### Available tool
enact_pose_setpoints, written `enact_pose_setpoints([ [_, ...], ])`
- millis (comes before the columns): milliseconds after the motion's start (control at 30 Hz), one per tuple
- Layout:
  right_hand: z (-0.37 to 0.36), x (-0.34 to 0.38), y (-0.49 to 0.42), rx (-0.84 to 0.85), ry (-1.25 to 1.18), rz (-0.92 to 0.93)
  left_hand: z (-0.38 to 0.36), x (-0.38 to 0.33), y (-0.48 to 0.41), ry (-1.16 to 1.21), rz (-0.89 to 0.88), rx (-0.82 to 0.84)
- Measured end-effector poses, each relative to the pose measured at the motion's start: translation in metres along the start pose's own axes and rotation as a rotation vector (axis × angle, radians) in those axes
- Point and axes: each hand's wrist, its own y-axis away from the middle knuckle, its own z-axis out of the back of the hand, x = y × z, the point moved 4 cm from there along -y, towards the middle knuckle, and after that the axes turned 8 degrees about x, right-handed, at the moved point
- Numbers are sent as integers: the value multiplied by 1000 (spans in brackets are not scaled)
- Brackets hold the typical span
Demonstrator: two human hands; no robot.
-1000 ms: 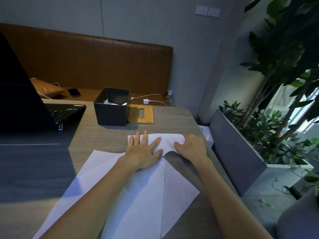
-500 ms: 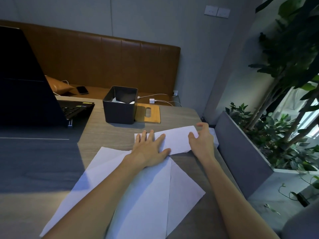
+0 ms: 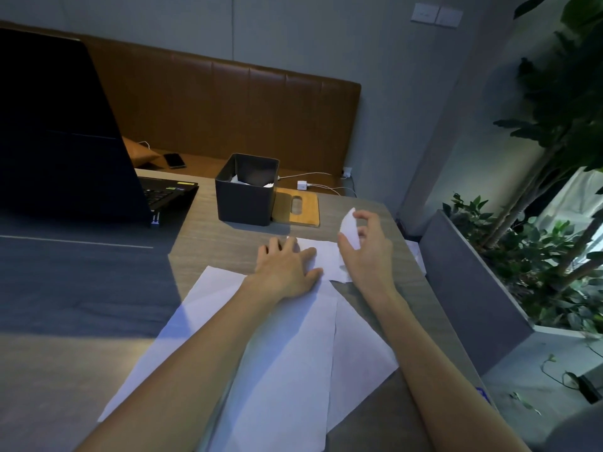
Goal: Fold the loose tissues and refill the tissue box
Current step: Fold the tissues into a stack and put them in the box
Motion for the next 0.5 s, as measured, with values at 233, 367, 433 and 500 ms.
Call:
enact_pose_setpoints([
  [233, -49, 17, 8, 292, -115, 92, 10, 32, -13, 584, 53, -147],
  [367, -40, 11, 10, 217, -203, 75, 11, 41, -15, 880, 151, -180],
  [433, -29, 3, 5, 101, -68, 43, 12, 40, -14, 887, 177, -202],
  [500, -23, -11, 1, 65, 95, -30, 11, 39, -14, 852, 174, -225],
])
